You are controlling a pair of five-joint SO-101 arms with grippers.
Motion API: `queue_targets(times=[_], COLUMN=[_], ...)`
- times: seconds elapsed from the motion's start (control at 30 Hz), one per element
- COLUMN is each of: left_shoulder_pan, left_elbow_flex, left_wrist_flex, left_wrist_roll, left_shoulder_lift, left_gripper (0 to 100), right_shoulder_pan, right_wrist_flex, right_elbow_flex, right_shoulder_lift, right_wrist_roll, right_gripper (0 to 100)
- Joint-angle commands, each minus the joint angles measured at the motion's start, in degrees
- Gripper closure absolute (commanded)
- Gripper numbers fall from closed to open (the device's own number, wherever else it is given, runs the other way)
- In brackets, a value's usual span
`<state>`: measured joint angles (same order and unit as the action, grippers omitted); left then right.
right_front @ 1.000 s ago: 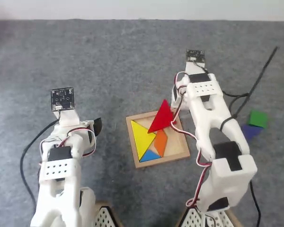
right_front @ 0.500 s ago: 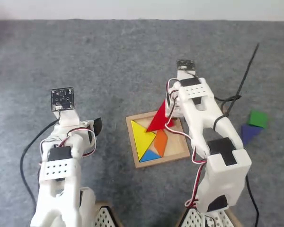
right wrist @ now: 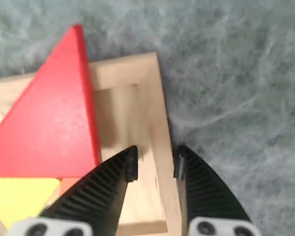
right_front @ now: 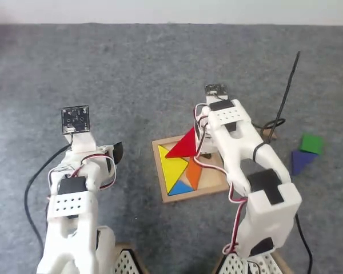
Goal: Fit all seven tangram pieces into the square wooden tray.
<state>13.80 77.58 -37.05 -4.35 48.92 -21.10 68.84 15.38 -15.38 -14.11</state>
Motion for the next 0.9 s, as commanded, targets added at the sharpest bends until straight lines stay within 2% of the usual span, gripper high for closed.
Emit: queue_targets(times=[0.0,0.33,0.53,0.87], left_shoulder_pan=[0.4,0.4,0.4,0.4], left_elbow_flex=[-0.2,-0.2,-0.2,-0.2], left_wrist_flex=[1.0,1.0,1.0,1.0], left_wrist_roll=[0.5,0.5,0.5,0.5], left_shoulder_lift=[0.7,0.7,0.7,0.5], left_gripper=[73,73,73,73], right_shoulder_pan=[-1.7,2.2,0.7,-4.7], right_wrist_flex=[-3.1,-6.2,-8.5,-8.3], right_elbow_flex=[1.6,-0.3,-0.6,0.6], right_shoulder_lift=[6.3,5.3,2.1,4.8], right_wrist_roll=[0.2,0.6,0.4,0.3], right_gripper=[86.1,86.1,86.1,86.1])
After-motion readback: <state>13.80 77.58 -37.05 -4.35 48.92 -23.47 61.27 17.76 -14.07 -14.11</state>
